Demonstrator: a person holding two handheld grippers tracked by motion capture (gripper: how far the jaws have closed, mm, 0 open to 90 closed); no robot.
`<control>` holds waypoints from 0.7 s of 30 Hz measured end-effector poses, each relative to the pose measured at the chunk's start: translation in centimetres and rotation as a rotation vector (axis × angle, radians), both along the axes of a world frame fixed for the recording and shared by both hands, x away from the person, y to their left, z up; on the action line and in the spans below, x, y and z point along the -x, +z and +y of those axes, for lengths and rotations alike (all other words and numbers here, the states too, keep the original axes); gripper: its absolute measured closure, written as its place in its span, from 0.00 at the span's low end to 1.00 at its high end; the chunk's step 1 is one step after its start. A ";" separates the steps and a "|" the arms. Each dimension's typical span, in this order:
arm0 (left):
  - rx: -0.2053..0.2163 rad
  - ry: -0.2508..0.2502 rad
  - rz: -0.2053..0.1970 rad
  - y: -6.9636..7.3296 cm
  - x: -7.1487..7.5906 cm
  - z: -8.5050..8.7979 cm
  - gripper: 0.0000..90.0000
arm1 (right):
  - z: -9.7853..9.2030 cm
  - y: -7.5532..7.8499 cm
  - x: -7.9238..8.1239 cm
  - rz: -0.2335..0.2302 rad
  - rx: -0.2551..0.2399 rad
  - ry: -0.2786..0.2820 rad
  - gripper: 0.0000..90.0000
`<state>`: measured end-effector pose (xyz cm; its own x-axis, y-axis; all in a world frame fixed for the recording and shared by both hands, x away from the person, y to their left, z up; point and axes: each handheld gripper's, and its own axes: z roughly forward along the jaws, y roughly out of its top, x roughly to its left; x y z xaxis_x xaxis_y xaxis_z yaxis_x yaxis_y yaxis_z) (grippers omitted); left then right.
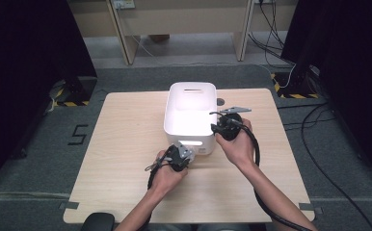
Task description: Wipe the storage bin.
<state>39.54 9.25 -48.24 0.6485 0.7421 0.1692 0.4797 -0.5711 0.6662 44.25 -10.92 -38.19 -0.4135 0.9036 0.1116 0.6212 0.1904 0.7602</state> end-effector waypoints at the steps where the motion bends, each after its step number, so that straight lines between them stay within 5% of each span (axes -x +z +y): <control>1: -0.002 0.000 0.001 -0.1 0.0 0.0 0.80 | 0.0 0.0 0.0 0.000 0.000 0.000 0.80; 21: 0.010 -0.012 -0.005 0.3 -0.1 -0.6 0.80 | 0.0 0.0 -0.1 -0.003 -0.005 0.001 0.80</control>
<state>39.60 8.64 -47.92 0.6568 0.7357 0.1650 0.4696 -0.5704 0.6739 44.31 -10.91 -38.22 -0.4148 0.9026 0.1149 0.6187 0.1872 0.7630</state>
